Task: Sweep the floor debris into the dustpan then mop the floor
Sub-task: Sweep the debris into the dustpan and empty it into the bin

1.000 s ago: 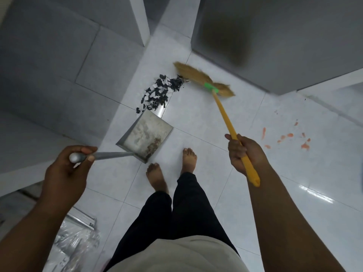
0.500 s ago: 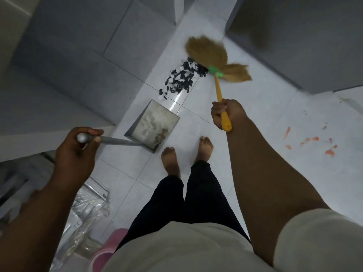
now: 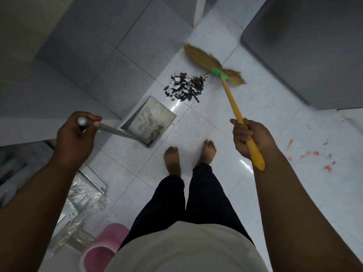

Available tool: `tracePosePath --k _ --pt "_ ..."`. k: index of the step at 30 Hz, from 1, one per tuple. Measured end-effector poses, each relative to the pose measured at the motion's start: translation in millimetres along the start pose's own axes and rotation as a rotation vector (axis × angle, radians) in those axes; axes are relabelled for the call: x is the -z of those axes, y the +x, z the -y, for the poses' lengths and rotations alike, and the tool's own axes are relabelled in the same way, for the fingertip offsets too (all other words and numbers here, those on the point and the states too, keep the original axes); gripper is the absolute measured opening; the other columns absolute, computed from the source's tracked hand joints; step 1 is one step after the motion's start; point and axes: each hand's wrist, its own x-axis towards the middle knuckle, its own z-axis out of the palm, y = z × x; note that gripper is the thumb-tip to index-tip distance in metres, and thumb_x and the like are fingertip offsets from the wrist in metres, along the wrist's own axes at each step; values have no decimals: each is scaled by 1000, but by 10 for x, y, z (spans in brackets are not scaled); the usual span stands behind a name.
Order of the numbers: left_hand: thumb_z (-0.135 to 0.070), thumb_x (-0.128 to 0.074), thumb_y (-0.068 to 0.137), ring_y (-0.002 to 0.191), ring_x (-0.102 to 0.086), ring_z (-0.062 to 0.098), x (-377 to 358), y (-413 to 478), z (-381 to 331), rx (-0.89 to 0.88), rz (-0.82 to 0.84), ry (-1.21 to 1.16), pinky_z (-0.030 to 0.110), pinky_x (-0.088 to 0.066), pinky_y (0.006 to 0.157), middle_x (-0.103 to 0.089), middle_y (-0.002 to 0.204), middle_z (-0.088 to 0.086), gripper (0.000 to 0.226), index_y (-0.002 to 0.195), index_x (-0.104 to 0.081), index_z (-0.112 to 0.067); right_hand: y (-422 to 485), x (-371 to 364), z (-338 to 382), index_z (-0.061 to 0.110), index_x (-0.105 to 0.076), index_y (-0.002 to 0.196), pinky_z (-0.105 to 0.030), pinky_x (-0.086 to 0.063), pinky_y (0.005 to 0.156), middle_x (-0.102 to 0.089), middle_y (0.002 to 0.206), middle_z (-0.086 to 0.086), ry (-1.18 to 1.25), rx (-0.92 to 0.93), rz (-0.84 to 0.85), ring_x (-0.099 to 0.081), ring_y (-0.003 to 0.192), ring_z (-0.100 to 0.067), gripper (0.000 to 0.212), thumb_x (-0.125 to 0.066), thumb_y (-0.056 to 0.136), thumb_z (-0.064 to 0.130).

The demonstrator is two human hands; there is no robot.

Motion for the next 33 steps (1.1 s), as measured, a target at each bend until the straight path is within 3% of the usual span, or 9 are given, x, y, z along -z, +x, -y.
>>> tracePosePath --k 3,8,13,20,25,33 --pt "-8 -64 93 108 -65 23 -14 131 -37 -14 9 -6 44 -51 99 -69 110 9 27 91 -61 -35 110 -129 151 3 -51 98 -12 -28 31 -42 52 4 -60 5 -28 -35 33 -2 28 -34 105 25" --pt "-18 -66 91 105 -66 23 -68 381 -92 47 19 8 47 -52 97 -70 109 4 20 88 -63 -38 358 -359 317 6 -47 89 -12 -29 32 -42 49 2 -202 -53 -79 -36 32 -3 28 -33 105 24" --pt "-14 -66 92 110 -64 26 -150 538 -211 106 28 -43 48 -49 102 -68 112 10 33 78 -62 -44 368 -326 131 9 -46 85 -12 -27 32 -41 52 3 -334 -88 -151 -34 32 -4 27 -34 104 24" --pt "-9 -64 92 111 -64 23 -190 595 -277 130 67 -83 50 -49 102 -68 111 8 40 77 -63 -46 -45 -22 -71 6 -51 101 -14 -28 34 -42 57 0 -517 -114 -148 -36 36 -5 24 -37 104 25" --pt "-8 -64 93 106 -65 14 -220 630 -308 120 93 -77 45 -49 103 -69 106 -3 36 79 -61 -41 -403 282 126 8 -51 108 -13 -29 32 -43 55 1 -432 -125 -80 -37 34 -4 25 -37 103 28" --pt "-11 -65 92 110 -64 19 -213 778 -389 85 133 -42 44 -49 103 -68 113 5 40 79 -64 -48 -97 482 476 4 -54 106 -9 -30 34 -42 53 6 -128 -39 -91 -37 33 -3 28 -36 104 27"
